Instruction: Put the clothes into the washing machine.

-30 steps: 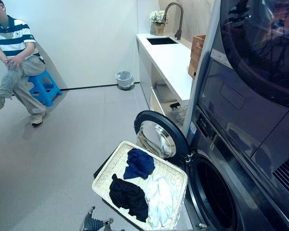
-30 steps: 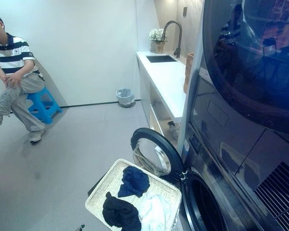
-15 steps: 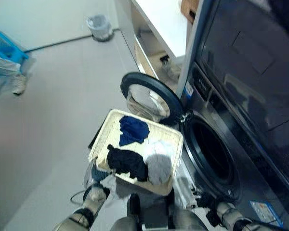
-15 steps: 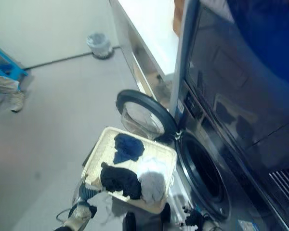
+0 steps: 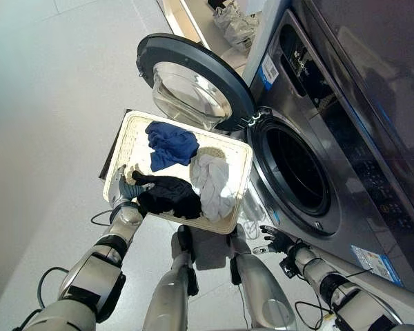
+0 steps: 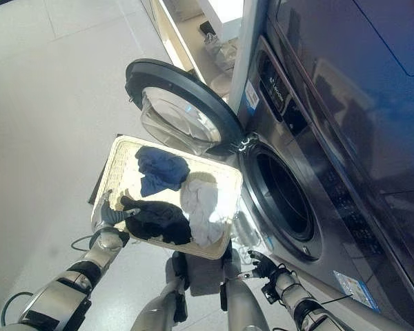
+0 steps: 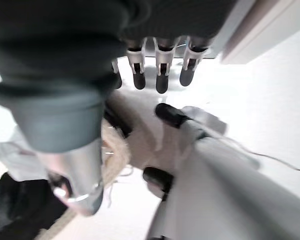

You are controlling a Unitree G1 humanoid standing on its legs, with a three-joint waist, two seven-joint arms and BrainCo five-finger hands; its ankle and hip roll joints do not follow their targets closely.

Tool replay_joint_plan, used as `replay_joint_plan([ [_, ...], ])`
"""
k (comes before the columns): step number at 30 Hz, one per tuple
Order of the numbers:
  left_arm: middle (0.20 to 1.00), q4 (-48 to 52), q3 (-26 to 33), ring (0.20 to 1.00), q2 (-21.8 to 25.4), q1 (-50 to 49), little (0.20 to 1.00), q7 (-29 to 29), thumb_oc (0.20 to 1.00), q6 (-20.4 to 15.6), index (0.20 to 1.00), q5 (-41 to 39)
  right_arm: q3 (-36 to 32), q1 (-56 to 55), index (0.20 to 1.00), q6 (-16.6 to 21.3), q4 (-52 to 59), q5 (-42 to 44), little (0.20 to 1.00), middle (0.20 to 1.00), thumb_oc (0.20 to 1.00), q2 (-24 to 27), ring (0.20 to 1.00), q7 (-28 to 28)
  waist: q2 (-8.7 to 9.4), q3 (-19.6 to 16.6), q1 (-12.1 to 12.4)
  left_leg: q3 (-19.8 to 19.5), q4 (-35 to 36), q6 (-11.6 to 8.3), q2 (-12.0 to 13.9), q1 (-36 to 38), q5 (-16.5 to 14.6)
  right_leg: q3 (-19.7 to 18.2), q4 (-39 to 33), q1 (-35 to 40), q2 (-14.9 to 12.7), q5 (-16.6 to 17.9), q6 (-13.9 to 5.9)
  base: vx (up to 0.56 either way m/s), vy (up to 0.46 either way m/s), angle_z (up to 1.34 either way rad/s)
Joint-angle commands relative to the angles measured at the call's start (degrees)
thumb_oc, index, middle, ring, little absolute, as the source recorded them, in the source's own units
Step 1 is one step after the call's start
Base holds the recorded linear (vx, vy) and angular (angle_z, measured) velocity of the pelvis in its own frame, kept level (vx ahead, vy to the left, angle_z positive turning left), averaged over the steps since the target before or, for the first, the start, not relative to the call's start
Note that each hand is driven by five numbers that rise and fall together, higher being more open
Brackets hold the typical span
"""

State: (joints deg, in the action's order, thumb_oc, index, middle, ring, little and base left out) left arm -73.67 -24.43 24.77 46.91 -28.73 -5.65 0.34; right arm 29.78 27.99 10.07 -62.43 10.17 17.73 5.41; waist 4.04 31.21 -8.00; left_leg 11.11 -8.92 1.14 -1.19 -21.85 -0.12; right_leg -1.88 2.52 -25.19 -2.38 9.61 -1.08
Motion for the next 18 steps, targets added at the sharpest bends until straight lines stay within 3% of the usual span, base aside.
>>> replay_joint_plan([
  [1, 1.0, -1.22, 0.03, 1.0, 2.14, -1.23, 1.0, 2.28, 1.0, 3.41, 1.0, -0.66, 3.09, -2.6, 1.0, 1.33, 2.99, 2.29, 1.0, 1.0, 1.0, 0.67, 1.0, -0.74, 1.66, -1.42, -0.47, -0.83, -8.75, 0.42, -3.35, -4.5, -4.79, -1.62, 5.27, -2.6, 1.56, -3.38, -3.77, -0.03, 0.042, -0.08],
  [10, 1.0, -4.6, -4.35, 1.0, 3.9, 5.03, 1.0, 7.24, 1.0, 8.92, 1.0, 2.1, 4.85, -1.74, 1.0, 2.21, 6.92, 4.33, 1.0, 1.0, 1.0, 1.58, 1.0, -1.99, 3.02, -1.42, -2.42, -0.7, -11.15, -0.18, -2.96, -11.75, -4.45, -0.97, 6.43, -9.47, 2.31, -2.43, -3.41, -0.02, 0.01, -0.04],
  [11, 1.0, -5.11, -6.07, 1.0, 4.11, 6.38, 1.0, 11.12, 1.0, 12.34, 1.0, 4.47, 5.18, -1.35, 1.0, 1.59, 8.21, 4.69, 1.0, 1.0, 1.0, 2.02, 1.0, -2.55, 3.13, -1.42, -2.86, -0.88, -11.65, -0.32, -3.09, -13.56, -4.28, -0.79, 6.65, -11.24, 2.33, -2.16, -3.29, 0.0, 0.0, 0.0],
  [15, 1.0, -5.87, -9.07, 1.0, 4.34, 7.75, 1.0, 18.34, 1.0, 17.6, 1.0, 7.82, 5.43, -0.92, 1.0, 1.39, 9.33, 5.11, 1.0, 1.0, 1.0, 2.9, 1.0, -2.71, 3.24, -1.42, -3.49, -1.22, -12.42, -0.47, -3.3, -15.48, -4.25, -0.7, 6.99, -13.16, 2.26, -1.83, -3.16, -0.01, 0.008, 0.0],
  [16, 1.0, -6.19, -10.2, 1.0, 4.18, 8.22, 1.0, 22.57, 1.0, 20.73, 1.0, 8.89, 5.45, -0.76, 1.0, 1.53, 9.7, 5.11, 1.0, 1.0, 1.0, 3.25, 1.0, -2.58, 3.31, -1.42, -3.88, -1.2, -12.4, -0.39, -3.36, -15.93, -4.3, -0.72, 7.04, -13.82, 2.28, -1.73, -3.11, 0.0, 0.0, 0.0],
  [18, 1.0, -6.3, -10.33, 1.0, 4.11, 8.31, 1.0, 23.5, 1.0, 21.32, 1.0, 9.46, 5.43, -0.71, 1.0, 1.61, 9.69, 5.09, 1.0, 1.0, 1.0, 3.3, 1.0, -2.53, 3.33, -1.42, -3.95, -1.18, -12.43, -0.39, -3.36, -16.03, -4.32, -0.73, 7.06, -13.93, 2.28, -1.72, -3.1, -0.01, 0.015, -0.07],
])
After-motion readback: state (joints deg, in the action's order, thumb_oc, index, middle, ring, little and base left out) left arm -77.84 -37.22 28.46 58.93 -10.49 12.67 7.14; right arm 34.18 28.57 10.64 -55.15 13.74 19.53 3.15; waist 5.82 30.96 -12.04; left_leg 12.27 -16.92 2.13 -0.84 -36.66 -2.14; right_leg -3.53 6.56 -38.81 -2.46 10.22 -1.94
